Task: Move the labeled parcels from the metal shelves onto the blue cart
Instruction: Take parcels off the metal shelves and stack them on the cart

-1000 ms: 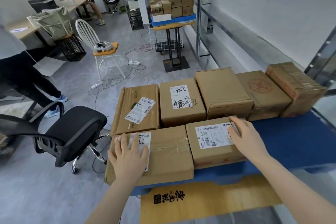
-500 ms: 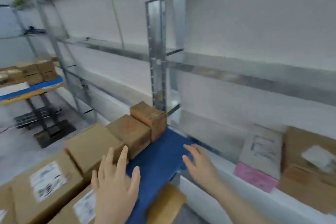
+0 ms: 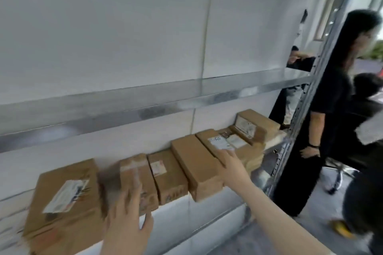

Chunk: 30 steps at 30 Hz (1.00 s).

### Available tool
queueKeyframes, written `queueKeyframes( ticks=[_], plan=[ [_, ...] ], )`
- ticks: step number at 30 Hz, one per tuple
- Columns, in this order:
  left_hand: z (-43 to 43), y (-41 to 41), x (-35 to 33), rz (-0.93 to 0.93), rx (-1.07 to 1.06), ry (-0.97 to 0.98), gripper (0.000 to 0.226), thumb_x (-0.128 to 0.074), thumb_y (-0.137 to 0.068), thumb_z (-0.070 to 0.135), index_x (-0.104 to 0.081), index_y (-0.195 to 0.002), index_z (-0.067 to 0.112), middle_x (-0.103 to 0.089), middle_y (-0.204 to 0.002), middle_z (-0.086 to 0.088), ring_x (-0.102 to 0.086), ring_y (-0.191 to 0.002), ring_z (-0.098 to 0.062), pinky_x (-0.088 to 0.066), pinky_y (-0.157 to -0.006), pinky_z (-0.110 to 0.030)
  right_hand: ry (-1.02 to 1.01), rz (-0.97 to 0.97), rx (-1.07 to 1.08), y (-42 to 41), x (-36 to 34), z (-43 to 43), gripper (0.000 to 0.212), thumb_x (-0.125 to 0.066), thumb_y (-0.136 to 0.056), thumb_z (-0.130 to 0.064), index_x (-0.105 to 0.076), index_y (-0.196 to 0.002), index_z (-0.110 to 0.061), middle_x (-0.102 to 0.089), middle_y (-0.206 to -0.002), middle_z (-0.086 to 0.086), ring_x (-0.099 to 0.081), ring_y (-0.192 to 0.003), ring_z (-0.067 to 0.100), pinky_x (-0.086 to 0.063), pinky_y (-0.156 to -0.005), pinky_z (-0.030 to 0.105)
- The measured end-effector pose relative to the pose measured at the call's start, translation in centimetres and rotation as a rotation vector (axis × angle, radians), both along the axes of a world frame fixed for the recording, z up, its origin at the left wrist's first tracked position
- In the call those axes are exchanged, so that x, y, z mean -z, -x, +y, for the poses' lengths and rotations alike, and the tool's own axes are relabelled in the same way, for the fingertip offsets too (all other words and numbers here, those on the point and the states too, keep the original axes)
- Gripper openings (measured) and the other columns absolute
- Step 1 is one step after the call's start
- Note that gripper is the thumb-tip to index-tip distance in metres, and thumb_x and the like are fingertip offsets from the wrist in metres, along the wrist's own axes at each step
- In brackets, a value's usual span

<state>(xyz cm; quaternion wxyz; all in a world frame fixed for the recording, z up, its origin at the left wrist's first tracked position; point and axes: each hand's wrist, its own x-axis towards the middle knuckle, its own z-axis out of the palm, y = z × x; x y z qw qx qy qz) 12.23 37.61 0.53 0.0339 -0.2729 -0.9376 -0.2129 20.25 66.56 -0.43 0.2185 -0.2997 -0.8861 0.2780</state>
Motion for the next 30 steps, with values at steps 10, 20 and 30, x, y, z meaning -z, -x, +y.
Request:
queueKeyframes(
  ticks=[10, 20, 30],
  plan=[
    [33.2, -2.5, 4.2, -0.116, 0.267, 0.021, 0.07, -0.033, -0.093, 0.059, 0.014, -0.144, 0.048, 0.017, -0.158, 0.007, 0.001, -0.147, -0.023, -0.004, -0.117, -0.05, -0.043, -0.024, 0.16, -6.6, 0.3, 32.7, 0.038, -0.046, -0.096, -0.029, -0.049, -0.133, -0.022, -0.041, -0.137, 0.002, -0.048, -0.119, 0.022, -0.04, -0.086, 0.03],
    [52.8, 0.8, 3.7, -0.182, 0.39, -0.039, 0.062, -0.025, -0.092, 0.064, 0.007, -0.144, 0.053, 0.017, -0.158, 0.015, 0.011, -0.147, -0.025, -0.001, -0.117, -0.054, 0.056, -0.154, -0.052, 0.1, 3.9, 45.9, 0.042, -0.048, -0.095, -0.04, -0.043, -0.136, -0.039, -0.029, -0.151, -0.008, -0.04, -0.129, 0.015, -0.034, -0.1, 0.025],
    [61.5, 2.5, 6.8, -0.3, 0.423, -0.228, 0.058, -0.033, -0.095, 0.053, -0.017, -0.149, 0.039, 0.011, -0.158, 0.018, -0.011, -0.146, -0.019, -0.025, -0.115, -0.042, 0.382, 0.018, -0.204, 0.7, 4.3, 47.6, 0.04, -0.056, -0.091, -0.034, -0.047, -0.121, -0.06, -0.041, -0.134, -0.03, -0.045, -0.113, -0.012, -0.036, -0.081, 0.001]
  ],
)
